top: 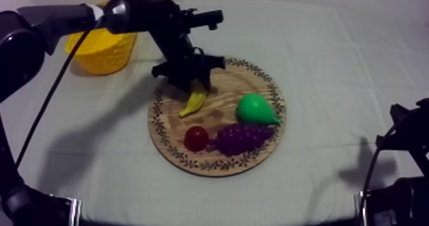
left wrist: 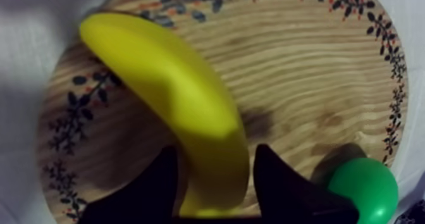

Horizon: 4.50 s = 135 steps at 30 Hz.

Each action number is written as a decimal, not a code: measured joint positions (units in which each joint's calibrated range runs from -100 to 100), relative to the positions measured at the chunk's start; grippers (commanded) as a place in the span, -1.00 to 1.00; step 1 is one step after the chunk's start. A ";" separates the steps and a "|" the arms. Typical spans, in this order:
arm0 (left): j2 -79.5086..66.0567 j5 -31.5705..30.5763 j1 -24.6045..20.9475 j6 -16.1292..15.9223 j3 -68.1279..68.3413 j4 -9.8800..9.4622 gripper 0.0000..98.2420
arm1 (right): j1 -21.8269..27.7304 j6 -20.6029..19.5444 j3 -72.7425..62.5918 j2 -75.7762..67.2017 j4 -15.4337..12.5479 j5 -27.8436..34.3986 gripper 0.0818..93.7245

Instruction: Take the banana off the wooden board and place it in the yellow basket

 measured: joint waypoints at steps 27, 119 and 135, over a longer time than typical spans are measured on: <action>-13.20 23.40 -7.53 1.35 -22.33 -13.52 -0.29 | 0.00 0.00 0.00 0.00 0.00 0.00 -0.99; -93.51 -33.83 -24.09 -18.57 73.27 -9.93 -0.98 | 0.00 -0.02 0.00 0.00 0.00 0.00 -0.99; -133.15 -31.18 -23.85 -15.16 100.49 -13.24 -1.00 | 0.00 -0.02 0.00 0.00 0.00 0.00 -0.99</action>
